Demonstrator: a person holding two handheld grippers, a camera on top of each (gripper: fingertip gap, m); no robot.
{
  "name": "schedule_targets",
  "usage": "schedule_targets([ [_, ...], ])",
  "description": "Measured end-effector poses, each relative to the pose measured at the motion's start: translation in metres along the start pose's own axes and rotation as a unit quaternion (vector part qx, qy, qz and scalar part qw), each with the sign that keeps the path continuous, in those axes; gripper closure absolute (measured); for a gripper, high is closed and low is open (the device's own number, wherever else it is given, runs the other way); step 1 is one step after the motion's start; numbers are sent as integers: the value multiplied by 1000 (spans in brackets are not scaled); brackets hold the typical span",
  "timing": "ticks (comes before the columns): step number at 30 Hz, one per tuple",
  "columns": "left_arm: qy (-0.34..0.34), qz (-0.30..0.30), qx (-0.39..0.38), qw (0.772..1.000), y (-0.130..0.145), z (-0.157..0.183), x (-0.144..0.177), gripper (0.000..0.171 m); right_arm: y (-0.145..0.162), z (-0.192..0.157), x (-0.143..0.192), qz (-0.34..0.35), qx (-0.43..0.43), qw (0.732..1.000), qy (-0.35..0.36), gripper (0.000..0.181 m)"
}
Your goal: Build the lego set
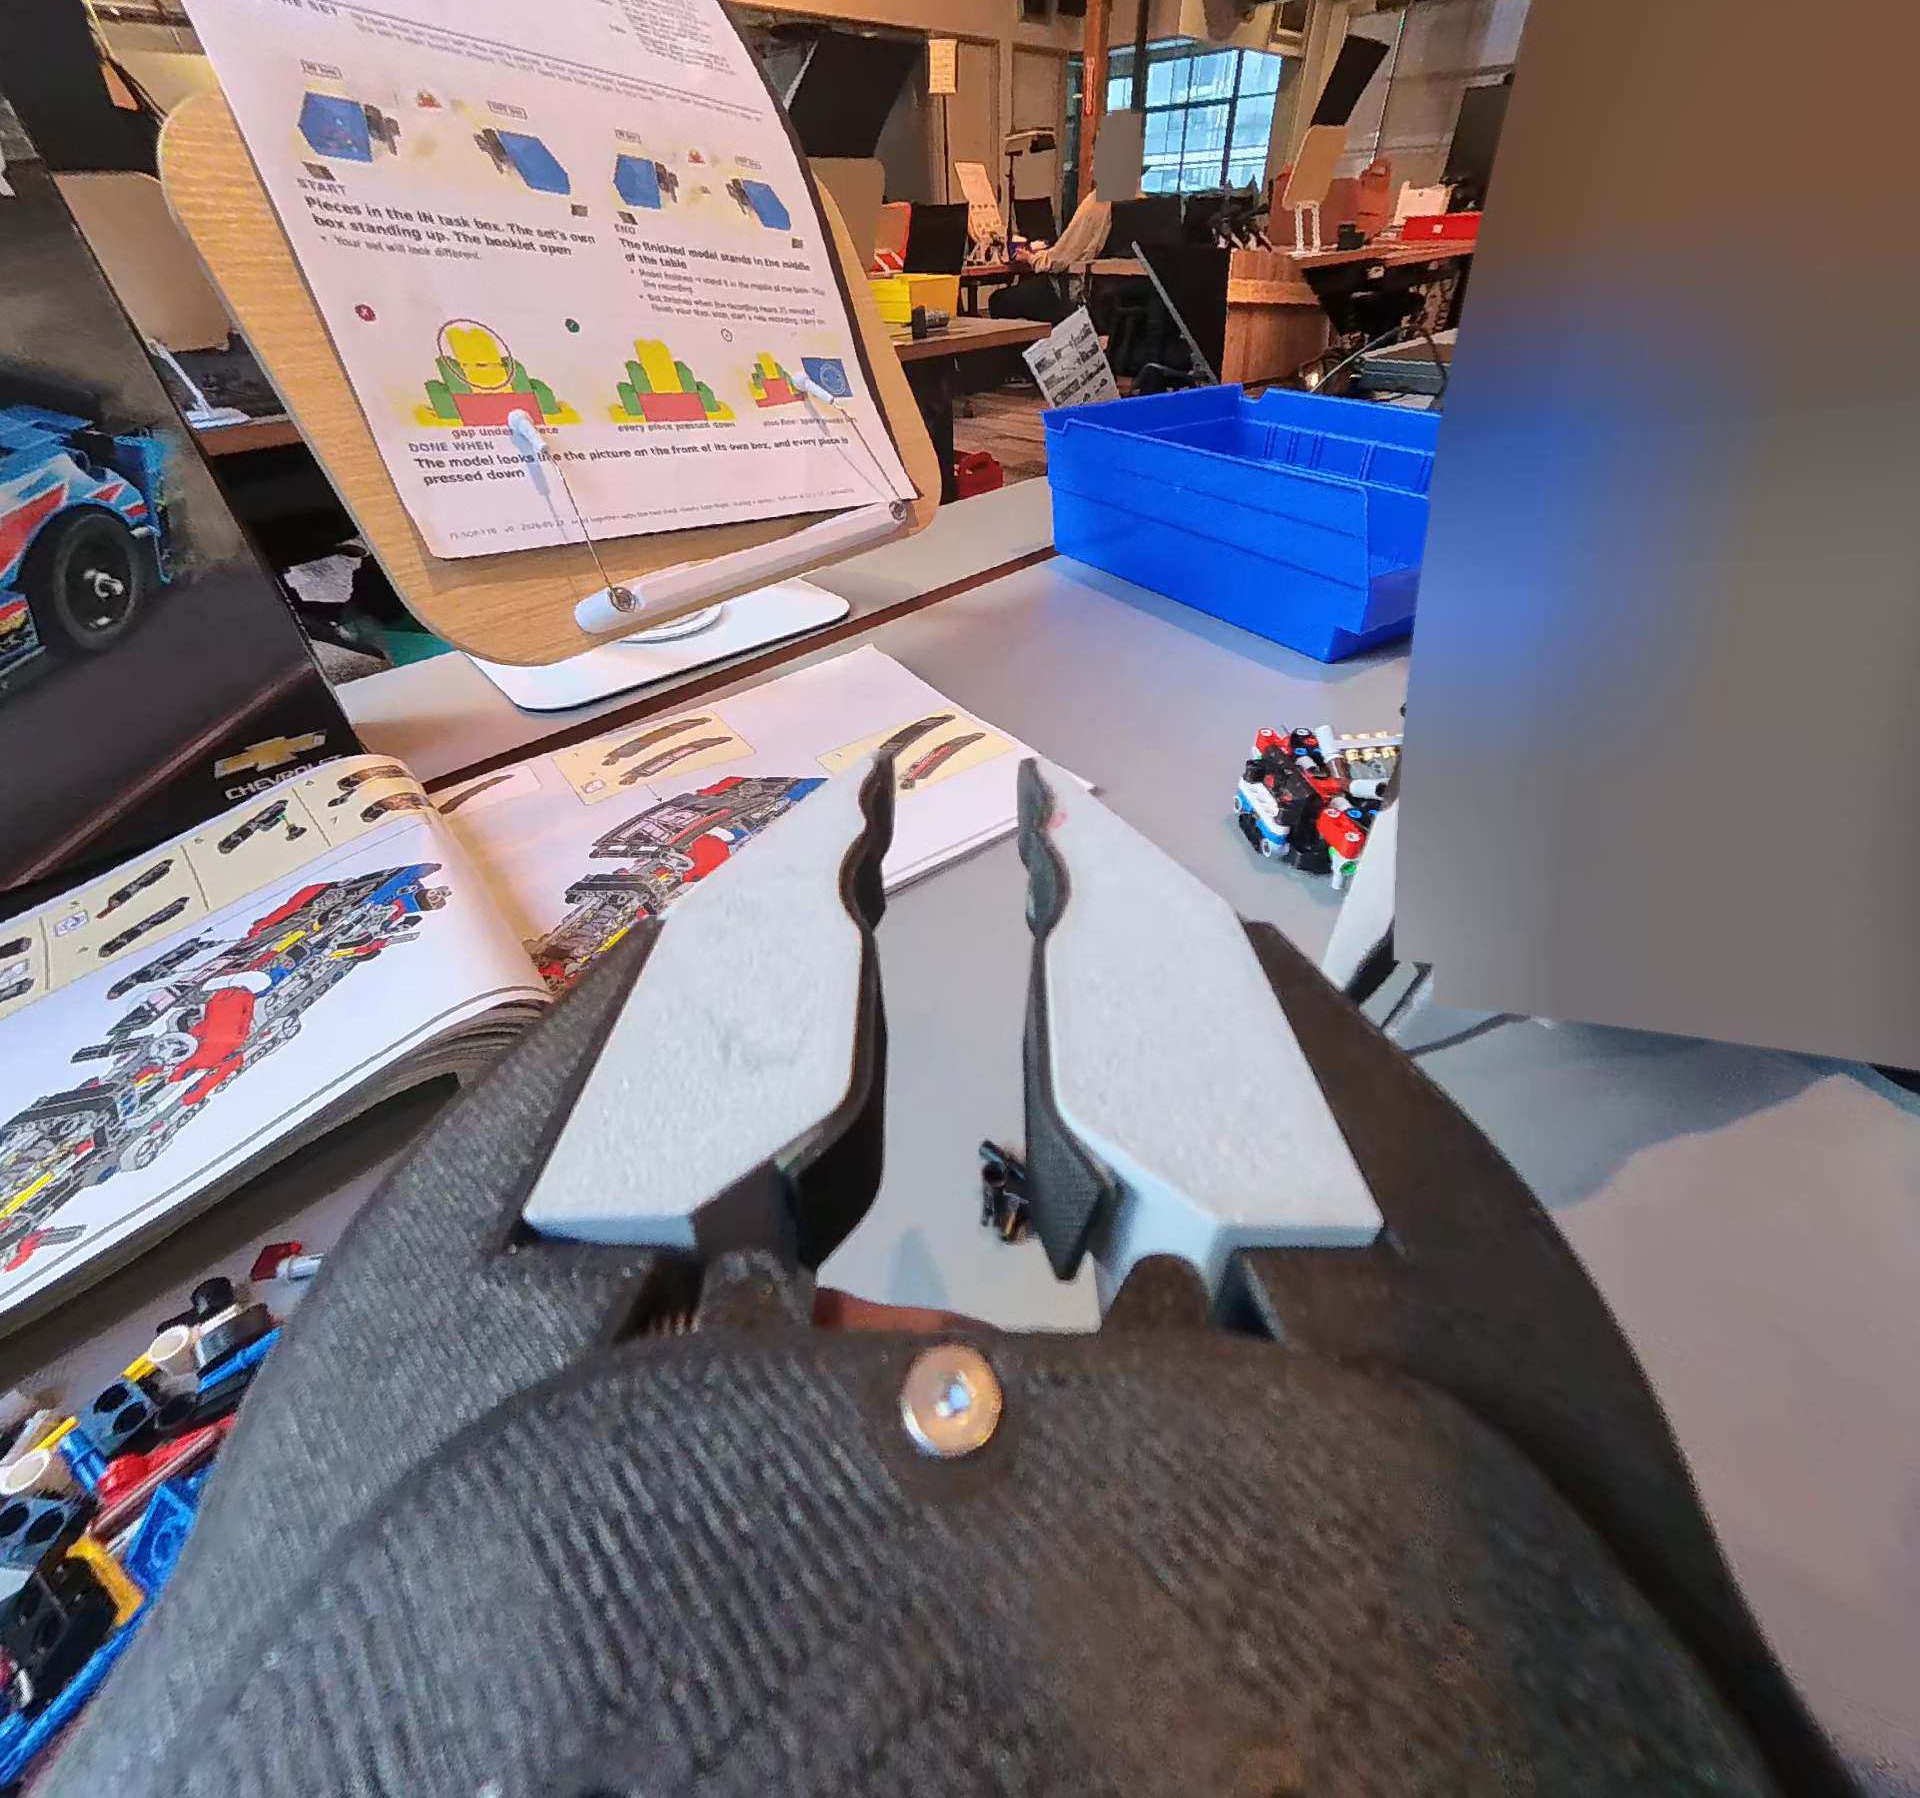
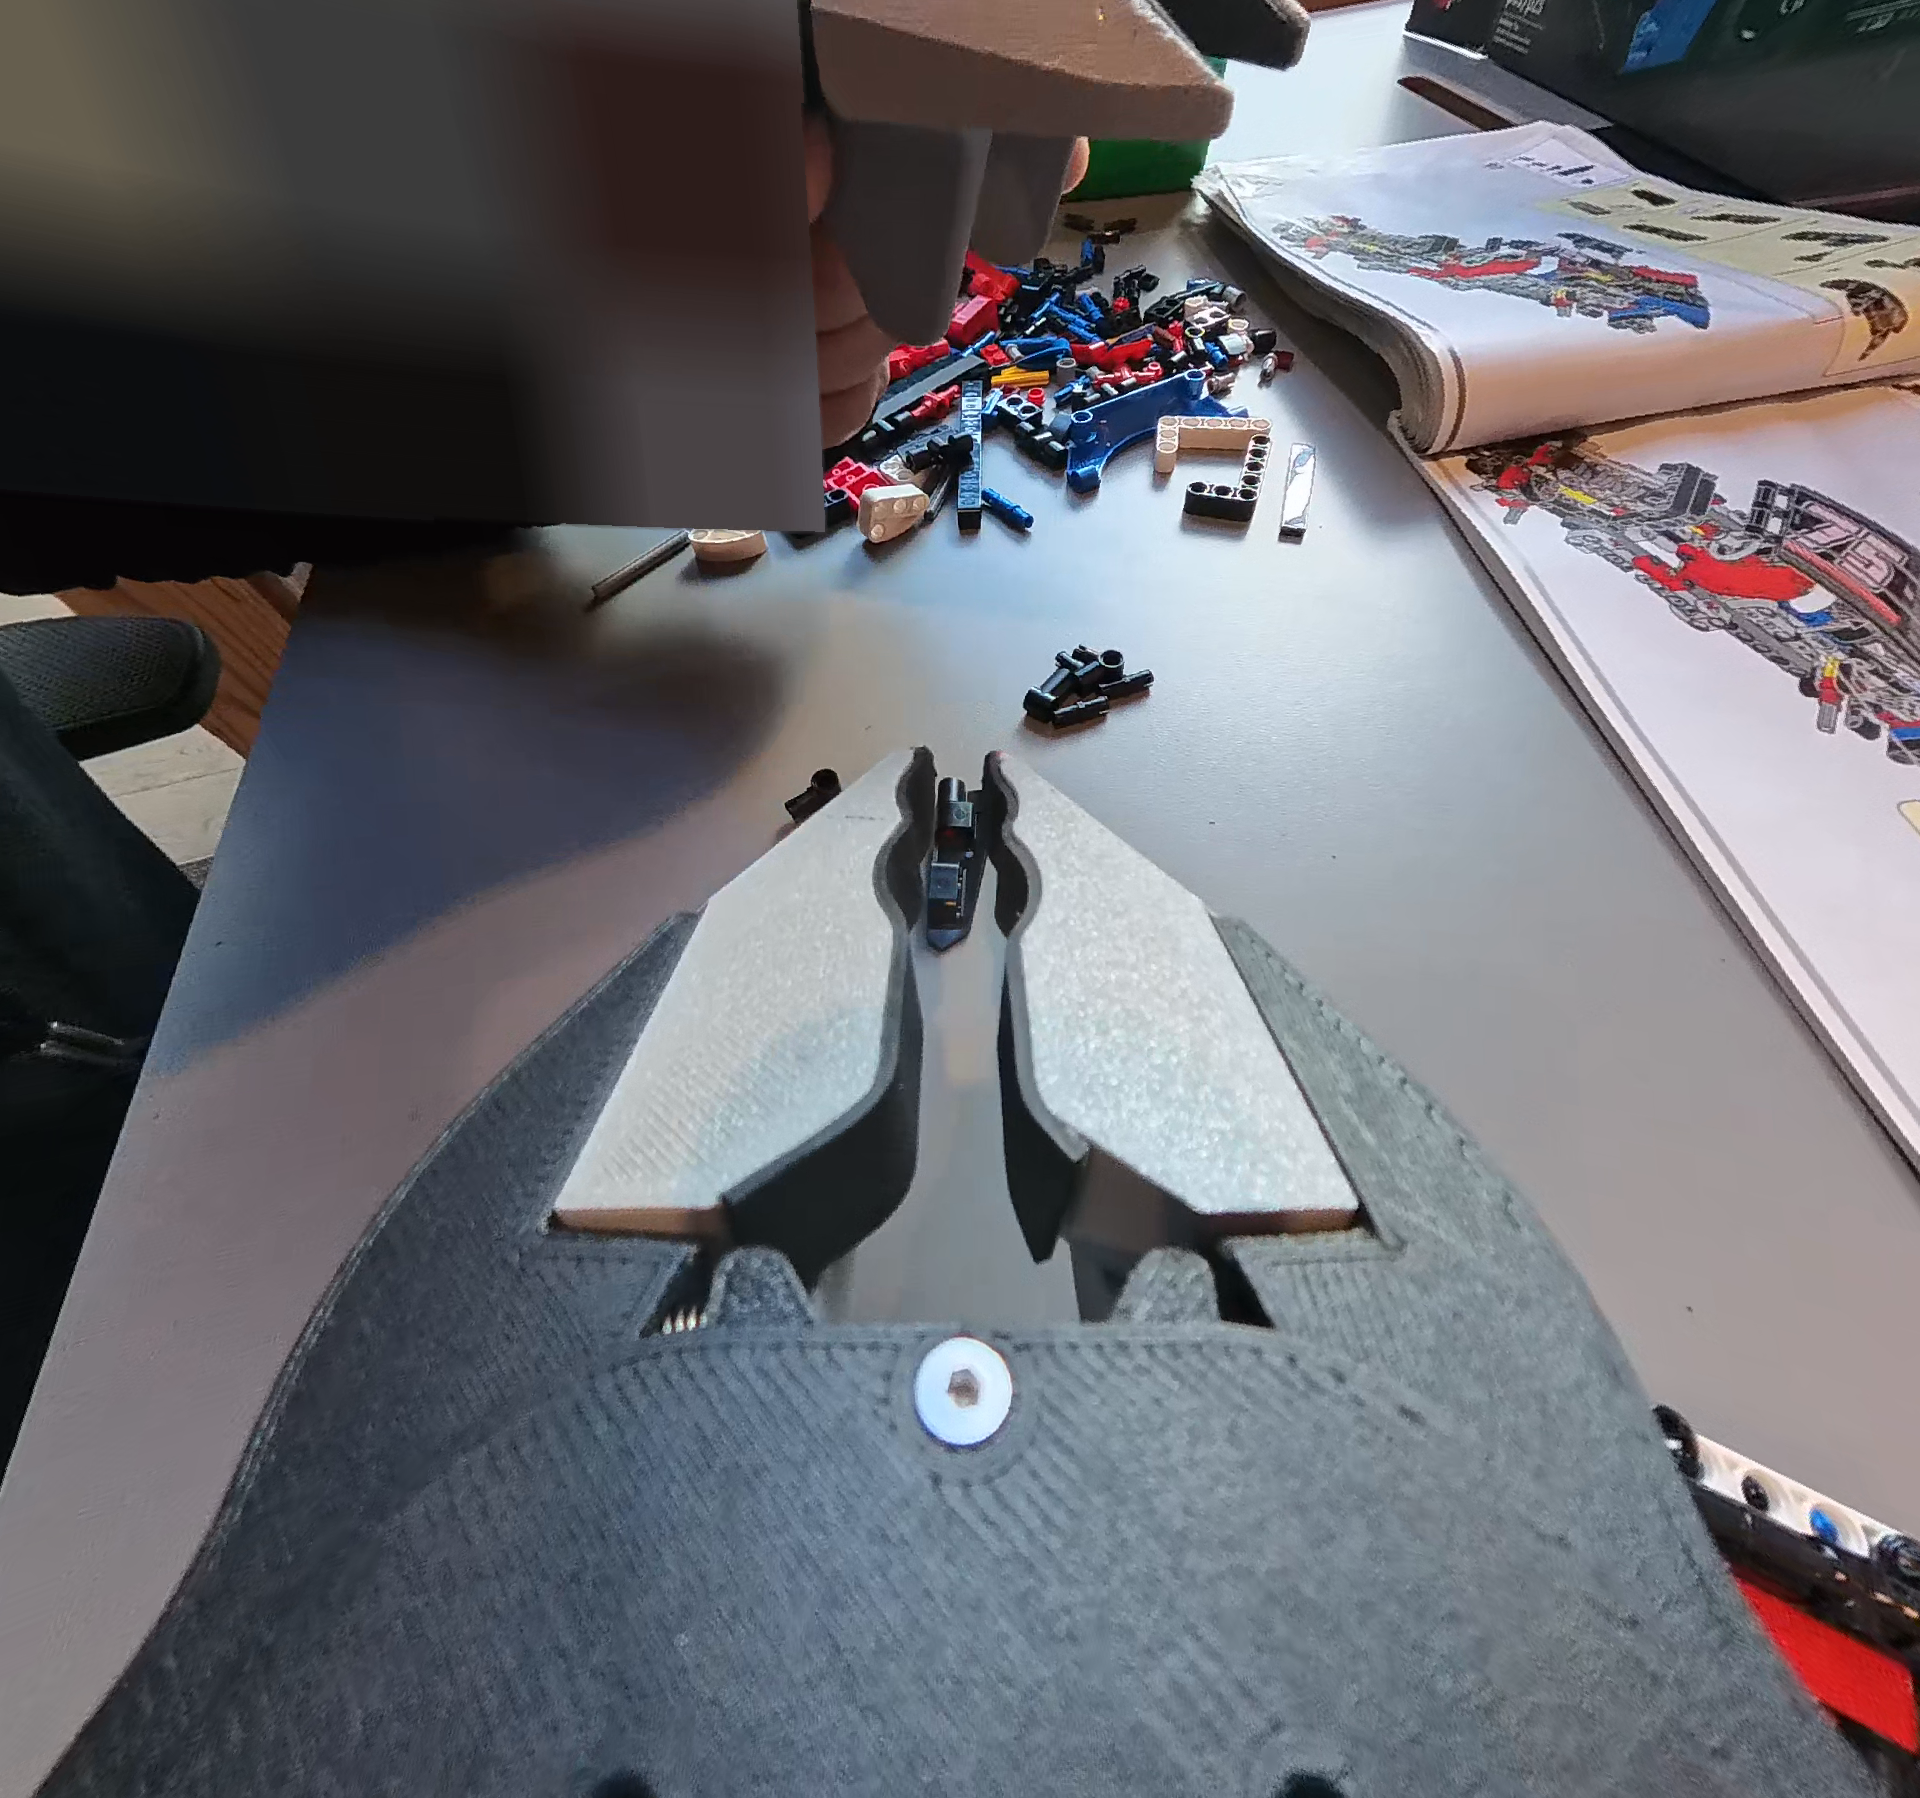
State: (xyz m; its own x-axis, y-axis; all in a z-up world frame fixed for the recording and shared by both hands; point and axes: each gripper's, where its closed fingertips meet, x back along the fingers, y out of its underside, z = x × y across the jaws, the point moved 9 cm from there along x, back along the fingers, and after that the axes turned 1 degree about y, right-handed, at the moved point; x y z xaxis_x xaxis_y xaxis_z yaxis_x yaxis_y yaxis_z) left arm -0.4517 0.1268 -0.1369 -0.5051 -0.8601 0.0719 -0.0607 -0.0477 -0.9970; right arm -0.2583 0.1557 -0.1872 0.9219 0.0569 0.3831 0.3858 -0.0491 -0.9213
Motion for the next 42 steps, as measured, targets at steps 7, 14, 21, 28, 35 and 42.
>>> schedule_targets([
  [7, 1, -6, -6, 1000, 1, 1, -1, 150, 1, -1, -2, -11, 6, 1000, 0, 178],
  [14, 1, -5, -1, 1000, 1, 0, -1, 151, 0, -1, -1, -7, 7, 1000, 2, 179],
  [21, 2, -9, -10, 1000, 1, 2, -1, 151, 0, 0, -1, -6, 4, 1000, 5, 179],
  [28, 4, -15, -8, 1000, 2, 2, -1, 151, 0, -2, -1, -3, 12, 1000, 6, 178],
  [35, 80, -133, -68, 986, 14, 12, -6, 145, 0, -8, -2, -3, 39, 999, -3, 178],
  [42, 92, -233, -122, 960, 33, 10, -5, 153, -1, -8, 0, 6, 44, 999, 4, 175],
])
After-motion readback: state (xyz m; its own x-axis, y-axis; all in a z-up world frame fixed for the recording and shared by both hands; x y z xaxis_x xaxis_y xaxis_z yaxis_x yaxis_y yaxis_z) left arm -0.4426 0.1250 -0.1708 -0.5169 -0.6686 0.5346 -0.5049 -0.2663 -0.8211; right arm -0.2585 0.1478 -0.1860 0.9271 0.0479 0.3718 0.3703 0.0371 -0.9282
